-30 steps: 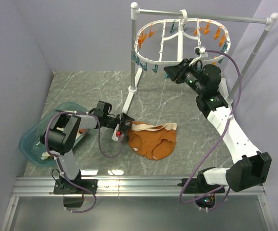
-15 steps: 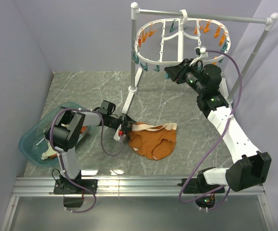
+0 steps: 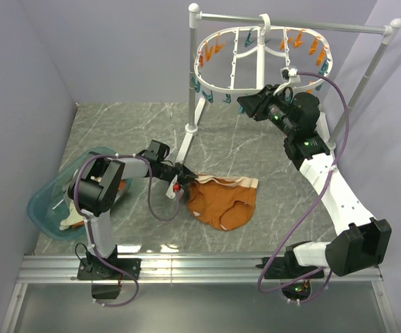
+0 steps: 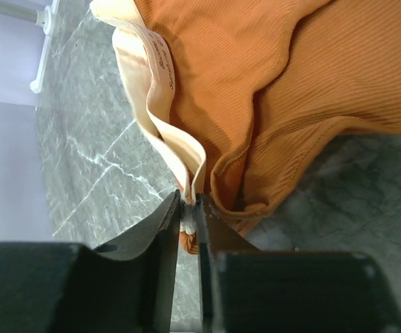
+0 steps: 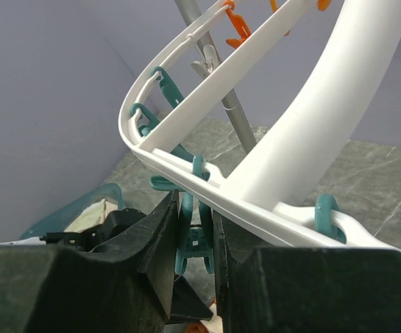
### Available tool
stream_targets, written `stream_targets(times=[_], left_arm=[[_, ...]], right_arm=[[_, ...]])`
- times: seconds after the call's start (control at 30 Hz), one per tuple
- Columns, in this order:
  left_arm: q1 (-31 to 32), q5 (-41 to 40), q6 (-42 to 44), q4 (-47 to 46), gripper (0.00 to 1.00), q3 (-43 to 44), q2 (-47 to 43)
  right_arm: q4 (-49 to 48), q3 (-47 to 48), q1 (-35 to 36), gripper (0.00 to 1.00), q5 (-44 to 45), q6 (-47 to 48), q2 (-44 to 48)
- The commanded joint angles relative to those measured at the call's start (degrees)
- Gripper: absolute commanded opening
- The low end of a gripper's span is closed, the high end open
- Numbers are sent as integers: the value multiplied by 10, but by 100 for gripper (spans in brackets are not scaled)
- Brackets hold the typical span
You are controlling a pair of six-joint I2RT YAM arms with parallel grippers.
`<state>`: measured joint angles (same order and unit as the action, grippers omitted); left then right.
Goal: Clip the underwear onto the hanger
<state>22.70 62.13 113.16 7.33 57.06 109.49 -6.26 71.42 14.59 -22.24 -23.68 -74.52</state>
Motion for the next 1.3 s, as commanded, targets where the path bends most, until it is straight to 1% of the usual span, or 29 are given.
stream_targets(times=[0.0,0.13,0.27,0.37,0.43,0.47,0.63,0.93,1.07,1.27], left_arm=[[0,44,77,27,19,28,6],[-4,47,81,51,17,50,18],[-4,48,98,74,24,67,32],[-4,50,96,76,26,74,41],[-4,50,100,90,29,83,48],[-4,51,101,94,33,88,52],[-4,58,78,76,37,98,62],[-2,68,95,105,37,134,89],[3,70,84,109,35,152,102],[8,67,87,147,32,187,123]], right_arm=[[-12,13,0,0,-27,3,2],[-10,10,-1,0,-27,7,3],[-11,9,-2,0,-28,7,2],[-12,10,-2,0,-29,7,-1],[-10,12,-3,0,-29,8,-2],[-9,13,-3,0,-29,8,-2],[-10,9,-4,0,-31,7,-2],[-10,8,-5,0,-31,7,-4],[-9,11,-6,0,-32,8,-5],[-8,10,-7,0,-31,8,-4]])
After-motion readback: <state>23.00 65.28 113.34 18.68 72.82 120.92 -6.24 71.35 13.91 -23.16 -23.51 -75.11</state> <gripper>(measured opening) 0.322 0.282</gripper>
